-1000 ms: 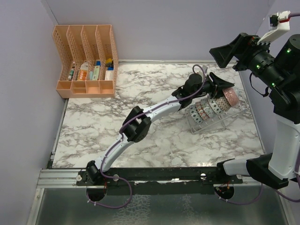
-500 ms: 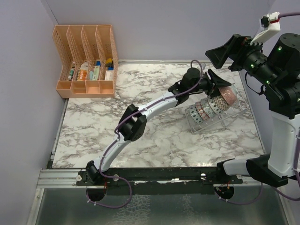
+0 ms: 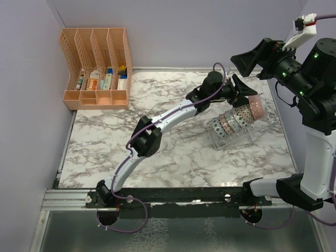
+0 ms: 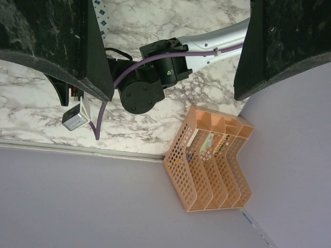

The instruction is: Load the bowls into the dish rack

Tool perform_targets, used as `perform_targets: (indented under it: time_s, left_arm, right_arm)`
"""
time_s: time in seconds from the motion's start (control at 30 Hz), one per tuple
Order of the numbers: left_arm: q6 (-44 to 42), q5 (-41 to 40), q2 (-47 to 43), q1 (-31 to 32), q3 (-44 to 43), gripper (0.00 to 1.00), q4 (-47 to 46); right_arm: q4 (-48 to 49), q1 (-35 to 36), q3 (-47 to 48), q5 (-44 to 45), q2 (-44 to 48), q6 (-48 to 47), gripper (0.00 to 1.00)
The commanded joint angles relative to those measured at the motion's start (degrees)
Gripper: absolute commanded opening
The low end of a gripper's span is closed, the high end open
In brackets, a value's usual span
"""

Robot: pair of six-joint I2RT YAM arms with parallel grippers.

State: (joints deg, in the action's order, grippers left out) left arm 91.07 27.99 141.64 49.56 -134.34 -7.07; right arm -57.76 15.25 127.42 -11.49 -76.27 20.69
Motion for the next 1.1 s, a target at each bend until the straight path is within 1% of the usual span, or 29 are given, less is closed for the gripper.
perform_targets:
  time_s: [0.0,0.43,0.77,1.07]
  left_arm:
    - [-0.67,0.87,-1.14,-0.54,-3.64,0.56,-1.22]
    - [1.05,0.73,1.44,0.72,-4.38,0.56,-3.76]
    - [1.88,-0.23,0.61,1.24,-0.49,0.56,-6.27]
    - [0.34,-0.14,0.70,1.24,0.06,0.56,-3.89]
  right_arm:
    - [1.35,-0.39,0.02,-0.82,0.86,0.02,0.99]
    - [0.77,-0.39,0.79,-1.08,0.39,0.04,0.99]
    - [0.47,-0.39,0.21,-1.10,0.42,-0.18,1.00]
    - [0.45,-0.39,-0.02,-1.26,0.26,-0.50,0.99]
